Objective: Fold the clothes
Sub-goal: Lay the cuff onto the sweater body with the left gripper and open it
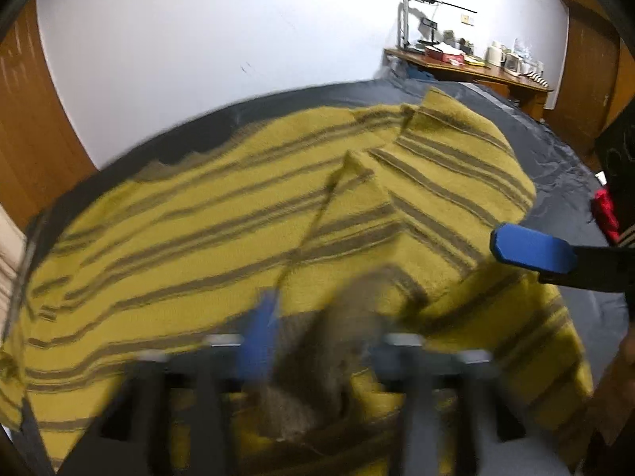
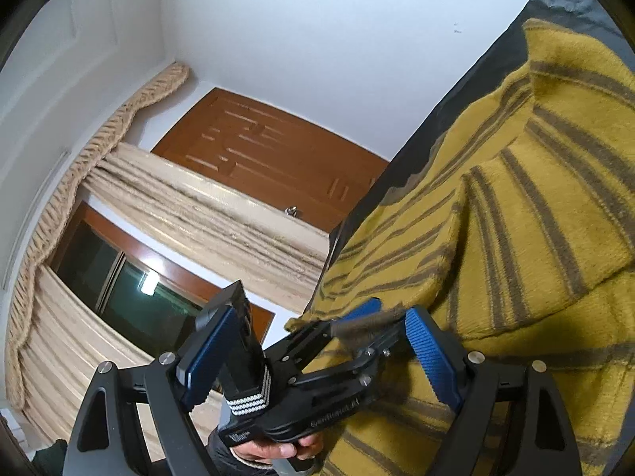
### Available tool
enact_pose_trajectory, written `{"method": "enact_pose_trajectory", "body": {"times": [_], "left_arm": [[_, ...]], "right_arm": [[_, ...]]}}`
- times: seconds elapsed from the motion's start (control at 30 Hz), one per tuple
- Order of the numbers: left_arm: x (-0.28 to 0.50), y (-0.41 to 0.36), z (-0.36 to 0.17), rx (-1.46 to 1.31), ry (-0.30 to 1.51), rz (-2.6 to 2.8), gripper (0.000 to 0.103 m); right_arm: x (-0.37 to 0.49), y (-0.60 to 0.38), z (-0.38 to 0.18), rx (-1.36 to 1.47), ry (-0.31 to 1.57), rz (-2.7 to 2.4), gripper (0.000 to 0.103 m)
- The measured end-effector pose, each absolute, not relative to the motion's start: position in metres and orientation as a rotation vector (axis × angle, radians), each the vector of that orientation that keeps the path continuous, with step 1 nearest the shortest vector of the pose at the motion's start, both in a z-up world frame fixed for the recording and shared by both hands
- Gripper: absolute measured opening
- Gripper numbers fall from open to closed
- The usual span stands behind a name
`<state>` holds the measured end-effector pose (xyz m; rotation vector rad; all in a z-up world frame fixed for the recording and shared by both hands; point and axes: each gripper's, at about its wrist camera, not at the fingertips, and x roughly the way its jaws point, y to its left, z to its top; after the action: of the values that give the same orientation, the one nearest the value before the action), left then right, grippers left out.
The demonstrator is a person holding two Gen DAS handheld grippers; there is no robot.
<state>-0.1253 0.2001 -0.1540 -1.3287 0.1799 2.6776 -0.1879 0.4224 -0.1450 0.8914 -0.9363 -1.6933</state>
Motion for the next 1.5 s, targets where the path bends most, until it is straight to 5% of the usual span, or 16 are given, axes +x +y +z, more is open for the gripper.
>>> {"method": "enact_pose_trajectory", "body": {"times": [0.07, 0.73, 1.17, 1.27, 1.43, 1.5], "left_arm": [[-0.127, 0.193, -0.148, -1.323, 0.128, 2.68, 0.007], [-0.143, 0.046, -0.048, -1.153, -0.445, 2.895, 0.007], [-0.161, 0.01, -0.105, -1.378, -0.526, 2.873, 0.007], [-0.167, 0.003, -0.119, -1.454, -0.524, 2.89, 0.018], [-0.172, -0.018, -0.142, -1.578, -0.533, 2.968, 0.053], [-0.172, -0.027, -0.149, -1.615, -0.515, 3.023, 0.058]], "right_arm": [[-0.188, 0.425, -0.143, 0.884, -0.934, -1.725, 0.088], [-0.179, 0.502, -0.134, 0.886, -0.981, -2.4, 0.088], [-0.166, 0.456, -0.118, 0.934, -0.573, -2.594, 0.088], [-0.171, 0.454, -0.123, 0.965, -0.568, -2.571, 0.088], [-0.174, 0.452, -0.129, 1.0, -0.58, -2.541, 0.088], [-0.172, 0.449, -0.128, 0.995, -0.567, -2.541, 0.088]]}}
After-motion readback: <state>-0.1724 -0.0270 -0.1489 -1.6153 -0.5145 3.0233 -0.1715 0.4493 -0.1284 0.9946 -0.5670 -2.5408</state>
